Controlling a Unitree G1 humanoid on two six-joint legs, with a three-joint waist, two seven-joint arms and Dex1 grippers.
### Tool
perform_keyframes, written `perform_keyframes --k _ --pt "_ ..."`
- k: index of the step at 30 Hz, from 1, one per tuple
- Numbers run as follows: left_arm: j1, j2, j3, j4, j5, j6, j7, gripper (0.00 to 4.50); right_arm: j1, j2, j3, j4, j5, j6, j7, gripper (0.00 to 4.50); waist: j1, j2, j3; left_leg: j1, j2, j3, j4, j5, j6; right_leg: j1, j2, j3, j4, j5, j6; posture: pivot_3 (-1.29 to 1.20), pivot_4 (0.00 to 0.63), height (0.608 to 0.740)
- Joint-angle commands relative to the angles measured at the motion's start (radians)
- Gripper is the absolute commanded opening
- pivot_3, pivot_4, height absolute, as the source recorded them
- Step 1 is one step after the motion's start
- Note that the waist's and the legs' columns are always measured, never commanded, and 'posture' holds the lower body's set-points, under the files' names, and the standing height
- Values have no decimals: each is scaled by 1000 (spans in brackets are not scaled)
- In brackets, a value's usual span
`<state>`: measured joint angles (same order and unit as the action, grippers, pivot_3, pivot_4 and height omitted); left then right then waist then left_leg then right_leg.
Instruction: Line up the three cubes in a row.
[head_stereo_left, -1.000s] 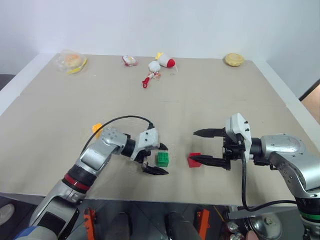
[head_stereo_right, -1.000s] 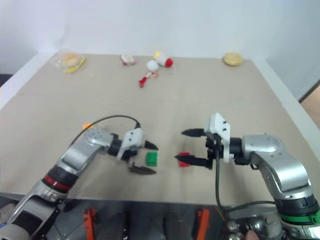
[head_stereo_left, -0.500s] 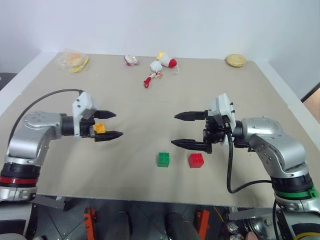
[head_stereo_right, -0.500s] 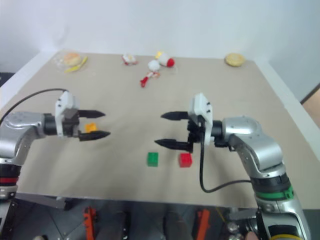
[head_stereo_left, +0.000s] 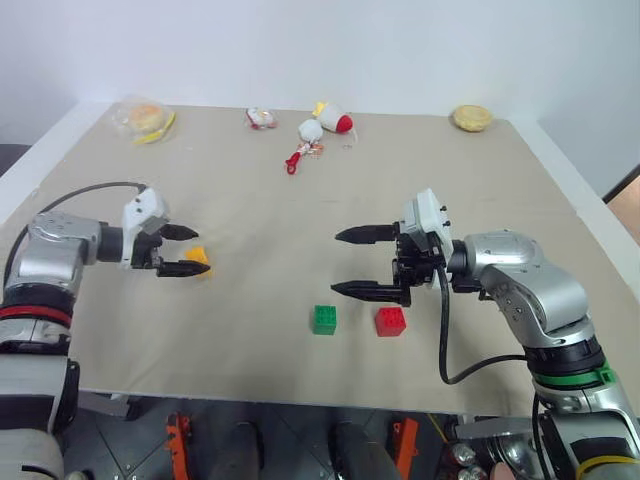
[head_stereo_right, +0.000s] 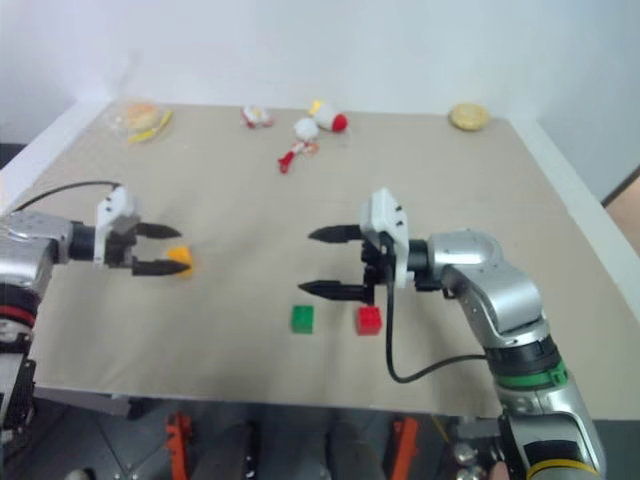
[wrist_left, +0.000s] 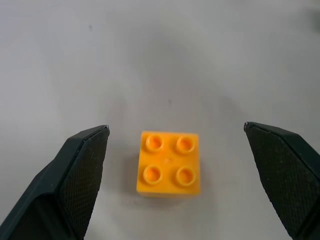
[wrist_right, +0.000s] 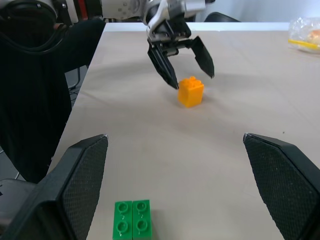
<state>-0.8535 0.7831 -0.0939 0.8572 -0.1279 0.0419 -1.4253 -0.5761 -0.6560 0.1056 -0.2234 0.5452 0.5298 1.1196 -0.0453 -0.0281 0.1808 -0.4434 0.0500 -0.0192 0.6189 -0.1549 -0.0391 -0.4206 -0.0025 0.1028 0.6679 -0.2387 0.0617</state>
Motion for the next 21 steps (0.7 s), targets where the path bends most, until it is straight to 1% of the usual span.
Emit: perform_keyframes --k 1,7,11,12,13,16,18,19,20,21 --pt "-60 -19 -11 93 48 -80 10 4464 5 -16 -39 -58 14 6 -17 4500 0 0 0 0 0 0 0 0 0 0 0 0 0 0 0 0 150 736" --pt "-110 -62 -17 207 97 -138 34 4464 20 -23 -52 -82 21 19 -38 4500 -1 0 0 -1 0 0 0 0 0 -1 0 0 0 0 0 0 150 736" --pt "-121 -67 -20 246 129 -159 49 4464 27 -23 -59 -95 25 25 -51 4500 -1 0 0 -1 0 0 0 0 0 -1 0 0 0 0 1 0 150 736" --pt "-121 -68 -20 252 134 -163 51 3918 29 -23 -60 -97 25 26 -54 4500 -1 0 0 -1 0 0 0 0 0 -1 0 0 0 0 1 0 150 736" --pt "-121 -68 -18 256 138 -165 50 3745 31 -24 -61 -100 26 28 -56 4500 -1 0 0 -1 0 0 0 0 0 -1 0 0 1 0 1 0 150 736" --pt "-120 -68 -15 259 142 -167 42 2720 36 -25 -62 -108 33 32 -58 4500 -1 0 0 -1 0 0 0 0 0 -1 0 0 1 0 1 0 150 736" --pt "-118 -66 -13 257 142 -165 38 1938 36 -25 -63 -109 38 34 -57 4500 -1 0 0 -1 0 0 0 0 0 -1 0 1 1 0 1 0 150 736" --pt "-116 -64 -13 256 143 -162 35 1705 36 -24 -63 -109 40 34 -56 4500 -1 0 0 -1 0 0 0 0 0 -1 0 1 1 0 1 0 150 736" --pt "-113 -61 -13 253 144 -160 29 1366 36 -24 -63 -109 41 33 -55 4500 -1 0 0 -1 0 0 0 0 0 -1 0 1 1 0 1 0 150 736" --pt "-109 -58 -12 246 141 -150 13 1388 35 -23 -63 -108 42 32 -54 4500 -1 0 0 -1 0 0 0 0 0 -1 0 1 1 0 1 0 150 736"
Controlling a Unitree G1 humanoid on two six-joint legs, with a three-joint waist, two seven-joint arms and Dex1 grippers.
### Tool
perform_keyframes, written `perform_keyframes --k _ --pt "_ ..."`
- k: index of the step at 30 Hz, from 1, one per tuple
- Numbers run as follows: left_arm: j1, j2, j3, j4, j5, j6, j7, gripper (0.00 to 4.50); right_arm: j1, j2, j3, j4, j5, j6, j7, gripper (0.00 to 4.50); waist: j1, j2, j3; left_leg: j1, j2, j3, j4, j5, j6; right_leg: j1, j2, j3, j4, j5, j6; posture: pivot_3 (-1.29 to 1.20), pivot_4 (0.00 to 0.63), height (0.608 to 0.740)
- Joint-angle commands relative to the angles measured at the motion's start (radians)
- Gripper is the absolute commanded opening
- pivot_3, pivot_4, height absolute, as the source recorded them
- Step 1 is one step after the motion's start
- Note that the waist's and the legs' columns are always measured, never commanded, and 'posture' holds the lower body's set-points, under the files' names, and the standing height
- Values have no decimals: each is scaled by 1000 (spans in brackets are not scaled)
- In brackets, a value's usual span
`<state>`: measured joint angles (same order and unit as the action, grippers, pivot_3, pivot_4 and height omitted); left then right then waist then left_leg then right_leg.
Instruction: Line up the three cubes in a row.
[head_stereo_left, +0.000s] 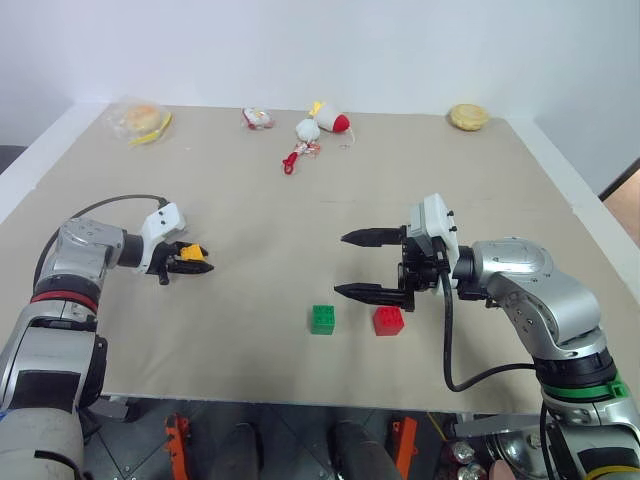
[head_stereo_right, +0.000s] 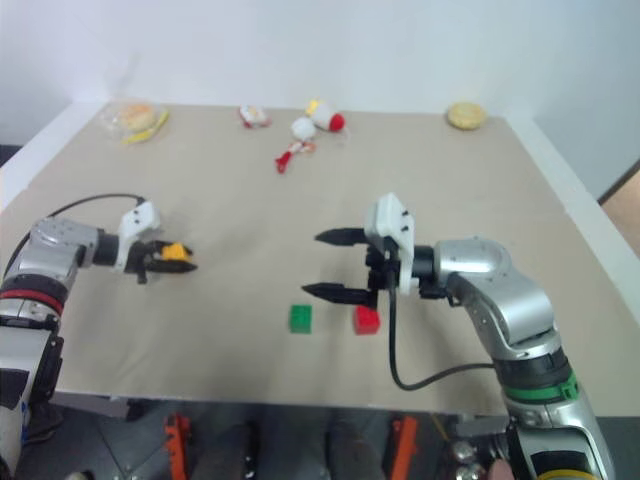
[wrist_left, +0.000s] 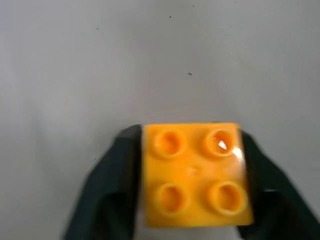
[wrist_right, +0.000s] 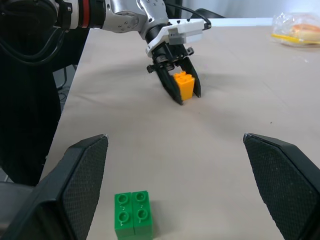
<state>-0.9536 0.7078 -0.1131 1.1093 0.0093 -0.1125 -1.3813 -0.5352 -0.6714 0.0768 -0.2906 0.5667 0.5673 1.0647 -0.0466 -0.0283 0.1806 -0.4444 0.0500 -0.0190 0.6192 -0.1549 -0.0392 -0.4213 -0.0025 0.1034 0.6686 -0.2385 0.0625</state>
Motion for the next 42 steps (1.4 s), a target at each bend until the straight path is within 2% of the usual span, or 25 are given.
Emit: perform_keyframes --k 1,6,13,19,24,33,38,39,42 --pt "-5 17 11 -15 -4 13 -48 1388 -8 -7 -34 -40 22 -7 2 4500 0 0 0 0 0 0 0 0 0 0 0 0 0 0 0 0 150 736" --pt "36 3 8 -146 -37 59 -124 1388 -10 -8 -44 -42 34 -6 3 4500 0 0 0 0 0 0 0 0 0 0 0 0 0 0 0 0 150 736" --pt "246 -40 -33 -711 -140 313 -162 1388 73 -74 -109 -96 69 6 16 4500 1 0 0 -1 0 -1 0 0 0 1 -1 0 1 -1 1 0 150 736" --pt "375 -62 -108 -1010 -163 438 -111 1388 119 -128 -134 -121 81 17 20 4500 -1 0 0 2 0 -1 2 0 0 1 0 1 4 -1 0 0 150 736" --pt "385 -71 -147 -1079 -166 486 -76 1388 124 -138 -143 -128 85 25 6 4500 -1 0 0 4 0 -1 2 3 2 1 1 1 5 -1 -5 0 150 736" --pt "371 -35 -195 -1042 -135 469 -65 1388 138 -145 -154 -144 95 34 -15 4500 -1 0 0 5 0 1 3 3 2 2 1 2 5 0 -5 0 150 736" --pt "363 -47 -205 -1031 -141 481 -58 1388 141 -144 -152 -147 95 34 -21 4500 -1 0 0 5 0 0 2 3 2 2 1 2 5 -1 -5 0 150 736" --pt "360 -50 -205 -1031 -143 484 -54 2443 141 -144 -152 -146 95 33 -21 4500 -1 0 0 5 0 1 2 3 2 2 1 2 5 -1 -5 0 150 736" --pt "353 -54 -205 -1031 -147 485 -51 3421 140 -145 -153 -143 94 32 -21 4500 -1 0 0 5 0 0 3 3 2 2 1 2 5 0 -5 0 150 736"
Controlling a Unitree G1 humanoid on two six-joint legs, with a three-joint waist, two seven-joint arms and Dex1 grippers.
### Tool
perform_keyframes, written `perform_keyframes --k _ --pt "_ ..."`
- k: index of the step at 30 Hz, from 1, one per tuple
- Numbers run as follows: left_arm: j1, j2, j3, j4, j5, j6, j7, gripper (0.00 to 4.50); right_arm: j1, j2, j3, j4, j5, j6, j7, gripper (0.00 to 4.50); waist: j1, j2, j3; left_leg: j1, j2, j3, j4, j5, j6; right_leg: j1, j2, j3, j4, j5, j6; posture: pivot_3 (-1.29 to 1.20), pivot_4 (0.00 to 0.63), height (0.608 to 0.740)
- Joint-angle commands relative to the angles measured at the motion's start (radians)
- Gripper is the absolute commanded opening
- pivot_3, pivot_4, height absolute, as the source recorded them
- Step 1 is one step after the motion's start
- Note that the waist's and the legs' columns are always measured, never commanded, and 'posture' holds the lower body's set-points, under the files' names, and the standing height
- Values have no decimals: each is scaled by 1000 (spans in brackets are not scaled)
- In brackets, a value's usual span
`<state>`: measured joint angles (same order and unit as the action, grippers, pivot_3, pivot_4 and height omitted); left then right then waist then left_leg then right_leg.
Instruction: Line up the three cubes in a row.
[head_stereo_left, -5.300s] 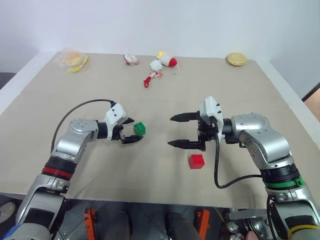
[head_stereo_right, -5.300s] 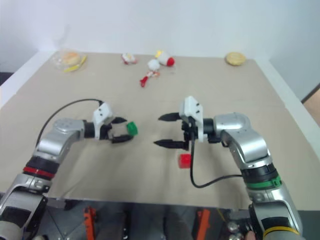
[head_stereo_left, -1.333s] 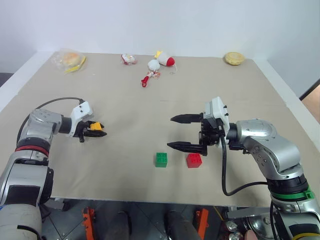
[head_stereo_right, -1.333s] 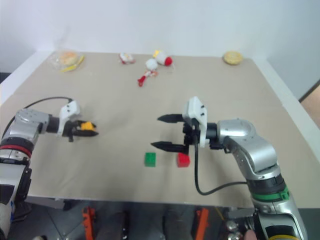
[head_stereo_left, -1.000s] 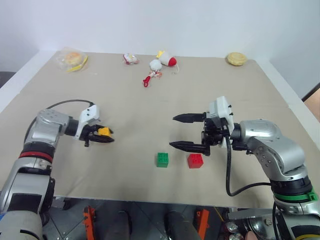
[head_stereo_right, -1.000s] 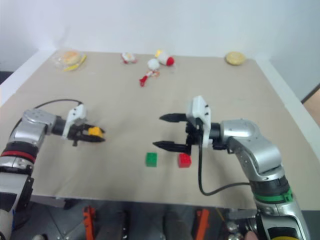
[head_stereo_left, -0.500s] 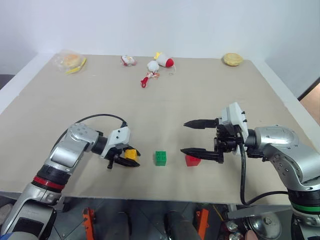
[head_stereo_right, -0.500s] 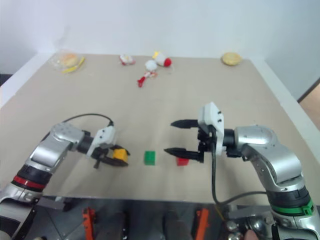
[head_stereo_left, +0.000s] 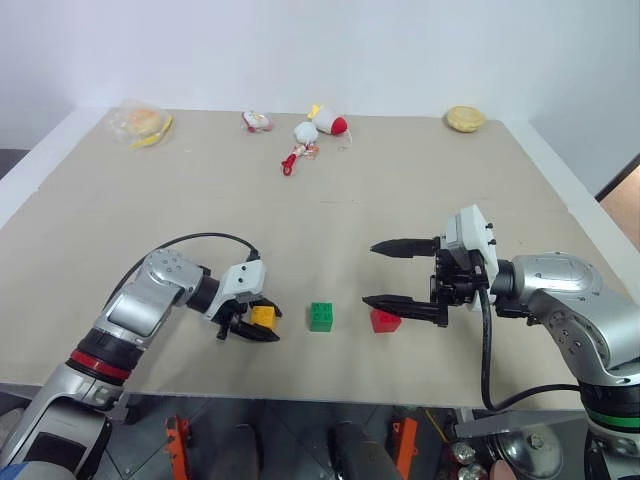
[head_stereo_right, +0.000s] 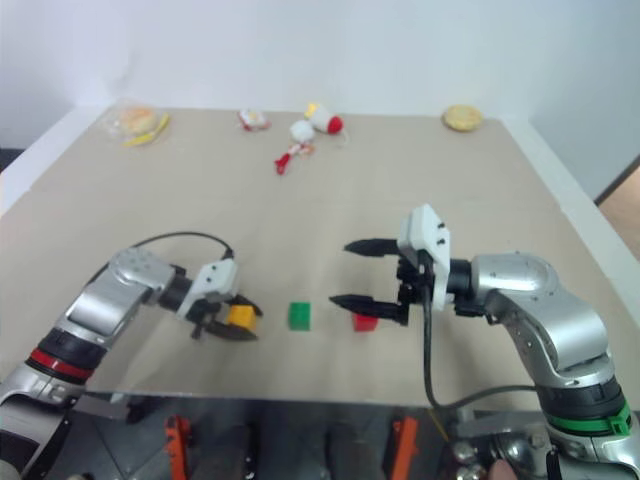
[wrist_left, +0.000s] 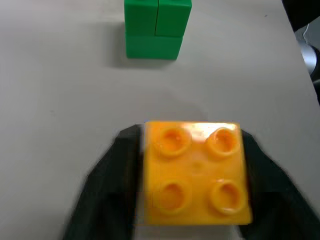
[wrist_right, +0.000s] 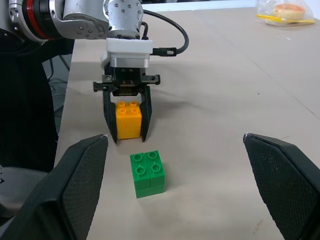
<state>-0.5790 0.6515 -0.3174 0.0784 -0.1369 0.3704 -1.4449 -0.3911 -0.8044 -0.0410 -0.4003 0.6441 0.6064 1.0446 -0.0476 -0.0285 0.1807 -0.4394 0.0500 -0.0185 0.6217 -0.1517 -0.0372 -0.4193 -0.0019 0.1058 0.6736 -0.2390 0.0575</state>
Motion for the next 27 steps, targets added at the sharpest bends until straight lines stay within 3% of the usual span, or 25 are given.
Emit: perform_keyframes --k 1,3,4,8,12,15,20,24,27 --pt "-23 1 0 0 -2 2 13 3712 -5 -11 -35 -34 17 -7 -1 4500 0 0 0 0 0 0 0 0 0 0 0 0 0 0 0 0 150 736" --pt "-26 -3 6 -2 -11 -3 13 4377 -5 -12 -35 -34 18 -7 -1 4500 0 0 0 0 0 0 0 0 0 0 0 0 0 0 0 0 150 736" --pt "-26 -9 17 -11 -32 -3 8 4449 -5 -12 -35 -34 19 -7 1 4500 0 0 0 0 0 0 0 0 0 0 0 0 0 0 0 0 150 736" --pt "-21 -20 54 -59 -112 41 -2 4449 -1 -15 -43 -32 30 -4 9 4500 0 0 0 0 0 0 0 0 0 0 0 0 0 0 0 0 150 736" --pt "-41 -60 178 -141 -288 198 72 4449 13 -9 -91 -41 101 24 8 4500 0 0 0 -1 0 0 -1 0 0 -1 0 0 0 -1 0 0 150 736" --pt "-49 -139 314 -178 -343 246 283 4449 41 22 -176 -29 146 39 -71 4500 0 0 0 -2 0 -1 0 0 0 0 0 -1 0 -1 1 0 150 736" --pt "-32 -295 485 -216 -310 234 707 4449 78 180 -268 38 52 -30 -358 4500 0 -1 0 1 0 -2 1 0 0 3 0 -1 -1 1 4 0 150 736" --pt "60 -419 572 -197 -141 86 1099 4449 138 360 -280 91 -155 -156 -671 4500 0 -1 -1 3 -1 -1 1 1 -1 4 0 2 -1 4 6 0 150 736" --pt "114 -475 582 -185 -98 24 1218 4449 148 493 -276 126 -256 -230 -851 4500 0 -1 -1 3 -1 0 0 1 -1 3 0 2 -1 5 7 0 150 736"
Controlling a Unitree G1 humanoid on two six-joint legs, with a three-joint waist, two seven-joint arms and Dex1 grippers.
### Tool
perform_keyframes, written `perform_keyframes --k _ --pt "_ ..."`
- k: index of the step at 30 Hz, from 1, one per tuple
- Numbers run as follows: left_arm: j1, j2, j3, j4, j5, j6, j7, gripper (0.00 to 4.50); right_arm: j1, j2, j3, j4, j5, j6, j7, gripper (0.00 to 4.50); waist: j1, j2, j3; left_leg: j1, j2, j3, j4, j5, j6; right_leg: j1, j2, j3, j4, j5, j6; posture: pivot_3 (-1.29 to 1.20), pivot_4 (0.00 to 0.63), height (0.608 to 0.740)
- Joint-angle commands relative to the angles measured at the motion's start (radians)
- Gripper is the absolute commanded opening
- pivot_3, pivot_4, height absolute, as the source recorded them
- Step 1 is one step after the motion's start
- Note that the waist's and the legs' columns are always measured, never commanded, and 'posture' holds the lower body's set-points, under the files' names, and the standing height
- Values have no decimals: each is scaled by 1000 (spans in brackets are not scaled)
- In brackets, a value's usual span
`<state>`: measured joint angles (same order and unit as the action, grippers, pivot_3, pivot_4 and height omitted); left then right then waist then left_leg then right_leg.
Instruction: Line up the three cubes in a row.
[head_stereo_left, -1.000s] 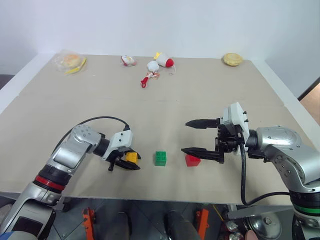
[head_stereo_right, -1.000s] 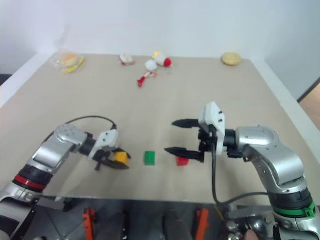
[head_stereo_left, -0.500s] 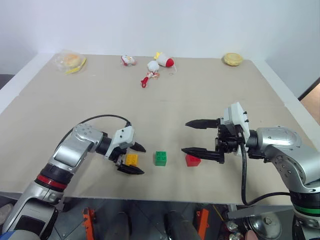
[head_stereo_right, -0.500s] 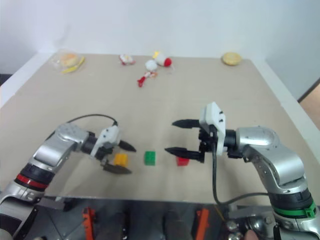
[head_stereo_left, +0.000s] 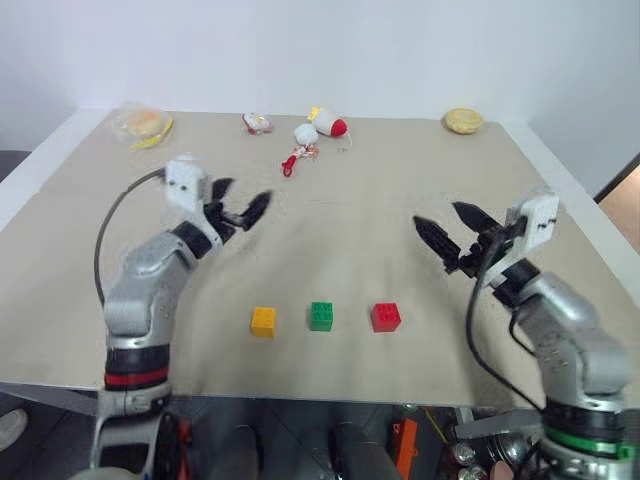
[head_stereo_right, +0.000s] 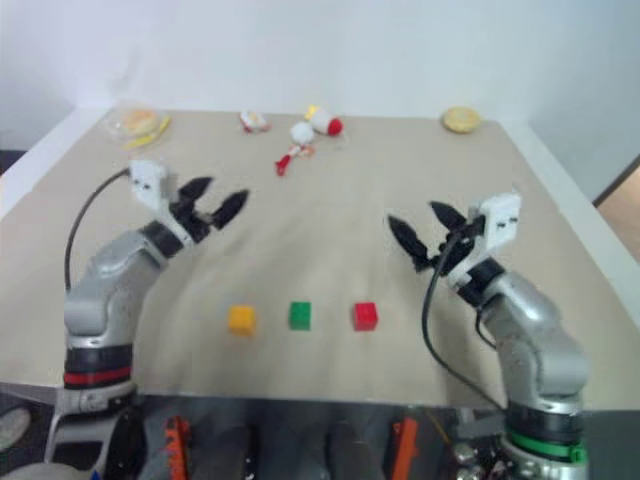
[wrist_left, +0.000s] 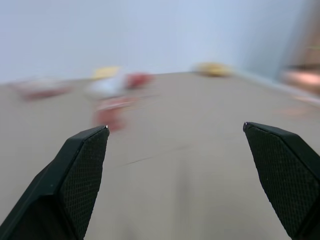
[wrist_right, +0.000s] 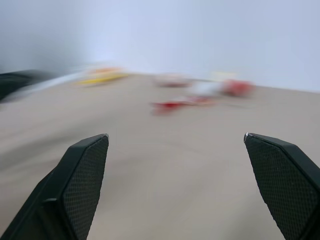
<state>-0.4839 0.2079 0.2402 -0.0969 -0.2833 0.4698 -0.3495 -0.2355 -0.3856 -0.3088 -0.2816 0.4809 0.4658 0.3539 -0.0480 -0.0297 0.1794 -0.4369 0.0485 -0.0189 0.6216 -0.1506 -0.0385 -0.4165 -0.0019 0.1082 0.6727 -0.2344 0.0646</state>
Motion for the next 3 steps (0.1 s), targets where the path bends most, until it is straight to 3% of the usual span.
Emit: perform_keyframes --k 1,3 --pt "31 -39 18 0 68 -97 149 4449 0 101 9 20 -142 -123 -199 4500 1 0 0 -1 0 0 0 1 -1 -1 0 0 0 0 0 0 150 736" --pt "47 -54 12 41 101 -150 197 4449 22 145 53 61 -231 -193 -246 4500 1 0 0 -2 -1 0 -1 3 -4 -2 0 0 0 0 -1 0 150 736"
